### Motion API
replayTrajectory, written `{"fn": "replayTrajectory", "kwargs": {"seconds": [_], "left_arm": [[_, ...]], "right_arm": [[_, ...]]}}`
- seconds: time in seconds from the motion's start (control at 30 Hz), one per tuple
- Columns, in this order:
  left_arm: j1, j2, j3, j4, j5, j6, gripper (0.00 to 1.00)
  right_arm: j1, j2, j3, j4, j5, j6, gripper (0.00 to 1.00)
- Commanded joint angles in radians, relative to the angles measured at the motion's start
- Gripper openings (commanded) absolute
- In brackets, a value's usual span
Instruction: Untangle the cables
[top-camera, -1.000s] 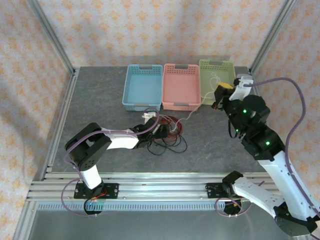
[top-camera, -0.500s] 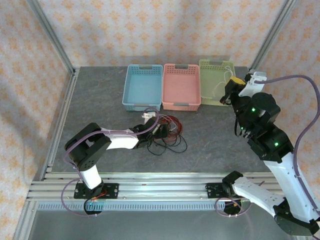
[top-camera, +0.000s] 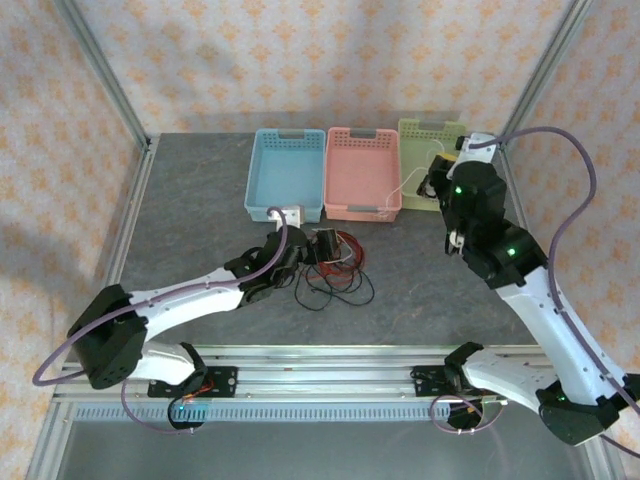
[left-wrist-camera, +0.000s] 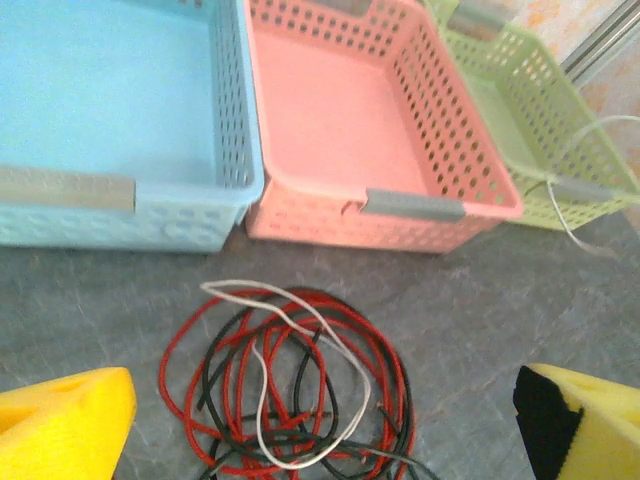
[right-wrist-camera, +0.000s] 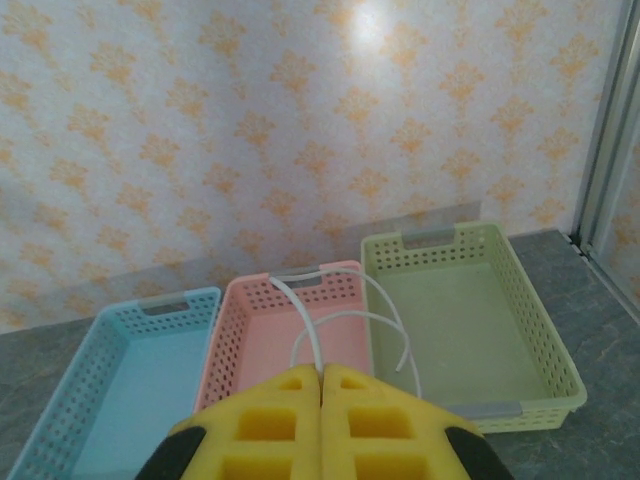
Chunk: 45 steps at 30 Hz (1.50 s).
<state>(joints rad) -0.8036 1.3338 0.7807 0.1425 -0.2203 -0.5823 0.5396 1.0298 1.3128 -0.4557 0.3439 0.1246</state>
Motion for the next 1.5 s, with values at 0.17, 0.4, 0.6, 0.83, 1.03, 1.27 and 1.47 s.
{"fn": "replayTrajectory", "kwargs": {"seconds": [0.17,0.4,0.6,0.83,1.03,1.27,1.47], "left_arm": [[0.025,0.011,0.191,-0.025,-0.036,0.154,0.99],[0.071,0.162,0.362,-0.004,0.064,0.171,0.99],[0.081,0.311,0.539,-0.015,0.128,0.207,0.99],[0.094,0.457,0.729,-0.017,0.178,0.226,1.0],[0.114,0.592,0.876,-0.037,0.211,0.216,0.99],[0.132,0.725,1.004,-0.048,0.267,0.194,0.99],[0.132,0.8,1.069,-0.095,0.282,0.183,0.99]], "right_arm": [[-0.104,0.121,0.083,0.045,0.005,0.057,0.0],[-0.2,0.214,0.147,0.076,-0.018,0.053,0.0],[-0.267,0.298,0.226,0.099,-0.062,0.041,0.0],[-0.313,0.435,0.363,0.115,-0.105,0.017,0.0],[-0.397,0.587,0.483,0.103,-0.198,0.016,0.0],[-0.466,0.749,0.568,0.088,-0.295,0.044,0.0],[-0.481,0.876,0.588,0.028,-0.258,0.065,0.0]]}}
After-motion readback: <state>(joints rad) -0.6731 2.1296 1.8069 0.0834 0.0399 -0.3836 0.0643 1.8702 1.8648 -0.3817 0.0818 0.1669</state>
